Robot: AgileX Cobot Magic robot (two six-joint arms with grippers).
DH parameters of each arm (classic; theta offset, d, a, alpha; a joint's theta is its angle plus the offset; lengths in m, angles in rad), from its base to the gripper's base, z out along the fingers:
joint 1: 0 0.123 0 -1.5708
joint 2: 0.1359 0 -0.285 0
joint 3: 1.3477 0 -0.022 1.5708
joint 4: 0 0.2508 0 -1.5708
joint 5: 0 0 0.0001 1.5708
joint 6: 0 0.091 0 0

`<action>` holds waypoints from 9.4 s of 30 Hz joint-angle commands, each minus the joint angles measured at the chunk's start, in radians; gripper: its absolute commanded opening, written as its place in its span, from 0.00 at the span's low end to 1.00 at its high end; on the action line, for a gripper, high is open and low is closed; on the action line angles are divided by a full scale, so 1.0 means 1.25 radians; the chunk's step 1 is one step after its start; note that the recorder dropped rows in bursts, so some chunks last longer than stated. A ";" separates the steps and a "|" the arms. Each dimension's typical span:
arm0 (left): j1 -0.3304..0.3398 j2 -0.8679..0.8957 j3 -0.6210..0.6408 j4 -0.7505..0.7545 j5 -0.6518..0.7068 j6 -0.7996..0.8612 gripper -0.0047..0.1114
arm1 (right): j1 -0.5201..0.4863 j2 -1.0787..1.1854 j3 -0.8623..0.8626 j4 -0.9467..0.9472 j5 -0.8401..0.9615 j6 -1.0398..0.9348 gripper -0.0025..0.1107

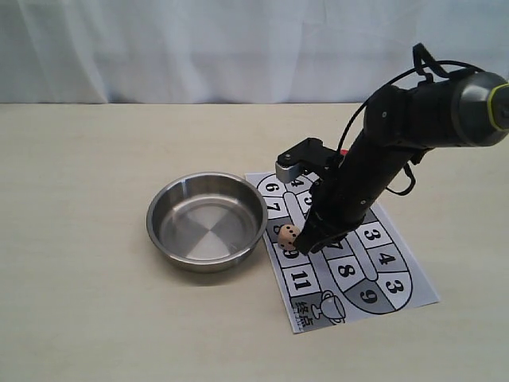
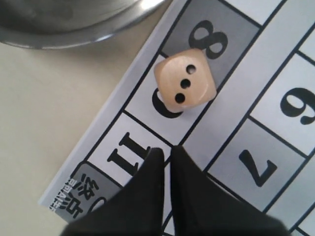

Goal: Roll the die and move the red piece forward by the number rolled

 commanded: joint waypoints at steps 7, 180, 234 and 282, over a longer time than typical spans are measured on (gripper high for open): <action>0.000 -0.001 -0.004 -0.002 -0.009 -0.003 0.04 | 0.001 0.007 0.003 -0.007 -0.017 -0.005 0.06; 0.000 -0.001 -0.004 -0.003 -0.009 -0.003 0.04 | -0.130 -0.068 0.092 -0.228 -0.365 0.480 0.06; 0.000 -0.001 -0.004 -0.003 -0.009 -0.003 0.04 | -0.134 -0.259 0.269 -0.227 -0.543 0.501 0.34; 0.000 -0.001 -0.004 -0.001 -0.009 -0.003 0.04 | -0.278 -0.713 0.145 -0.328 -0.029 0.457 0.06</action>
